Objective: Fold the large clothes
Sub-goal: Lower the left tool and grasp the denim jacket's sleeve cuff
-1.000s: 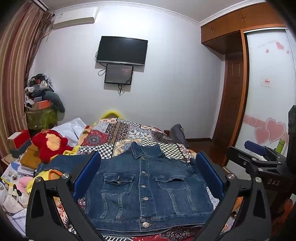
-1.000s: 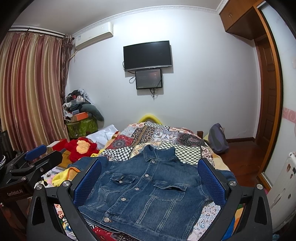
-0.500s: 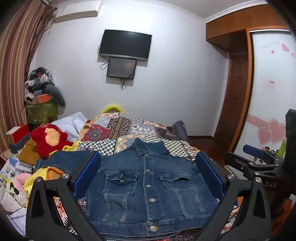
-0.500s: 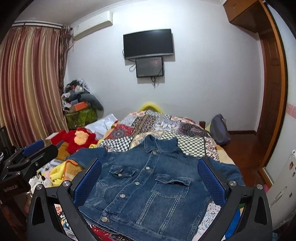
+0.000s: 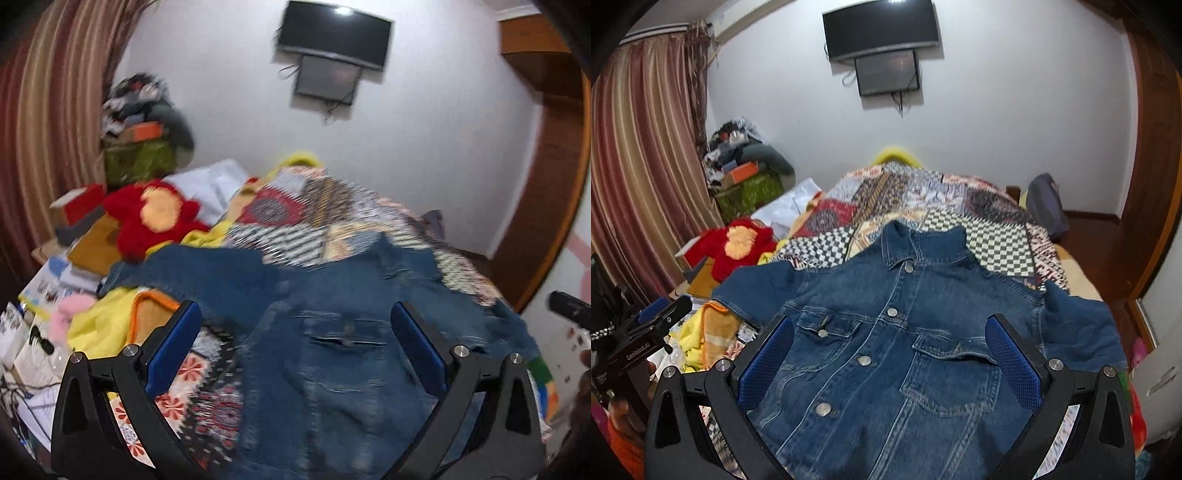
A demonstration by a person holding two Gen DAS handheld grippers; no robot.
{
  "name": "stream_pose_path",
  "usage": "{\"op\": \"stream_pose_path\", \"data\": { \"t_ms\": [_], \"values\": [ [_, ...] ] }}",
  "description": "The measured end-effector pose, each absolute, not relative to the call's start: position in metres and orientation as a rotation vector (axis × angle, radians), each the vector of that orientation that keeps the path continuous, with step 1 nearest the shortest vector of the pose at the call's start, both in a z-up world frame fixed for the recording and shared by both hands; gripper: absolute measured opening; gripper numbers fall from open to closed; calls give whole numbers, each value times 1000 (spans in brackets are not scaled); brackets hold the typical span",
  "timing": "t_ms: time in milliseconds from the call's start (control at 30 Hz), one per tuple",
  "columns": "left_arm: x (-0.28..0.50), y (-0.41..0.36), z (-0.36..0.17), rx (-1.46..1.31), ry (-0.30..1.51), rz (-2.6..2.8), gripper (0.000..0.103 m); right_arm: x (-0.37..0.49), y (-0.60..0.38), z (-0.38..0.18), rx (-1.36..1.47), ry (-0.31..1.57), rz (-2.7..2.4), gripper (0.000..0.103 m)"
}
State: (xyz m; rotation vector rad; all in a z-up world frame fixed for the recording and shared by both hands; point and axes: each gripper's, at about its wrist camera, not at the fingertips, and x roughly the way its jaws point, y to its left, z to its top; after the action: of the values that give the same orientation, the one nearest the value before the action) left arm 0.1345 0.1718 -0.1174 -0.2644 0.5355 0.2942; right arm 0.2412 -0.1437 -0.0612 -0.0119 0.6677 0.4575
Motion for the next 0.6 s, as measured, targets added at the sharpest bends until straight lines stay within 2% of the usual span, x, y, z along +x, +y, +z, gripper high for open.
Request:
{"op": "stream_pose_path", "data": {
  "t_ms": [367, 500, 600],
  "values": [
    [206, 282, -209, -416, 802, 392, 103, 343, -106, -125, -54, 852, 454, 103],
    [224, 305, -235, -540, 876, 334, 88, 370, -100, -151, -63, 928, 460, 103],
    [233, 314, -248, -617, 899, 285, 83, 387, -93, -170, -67, 987, 473, 103]
  ]
}}
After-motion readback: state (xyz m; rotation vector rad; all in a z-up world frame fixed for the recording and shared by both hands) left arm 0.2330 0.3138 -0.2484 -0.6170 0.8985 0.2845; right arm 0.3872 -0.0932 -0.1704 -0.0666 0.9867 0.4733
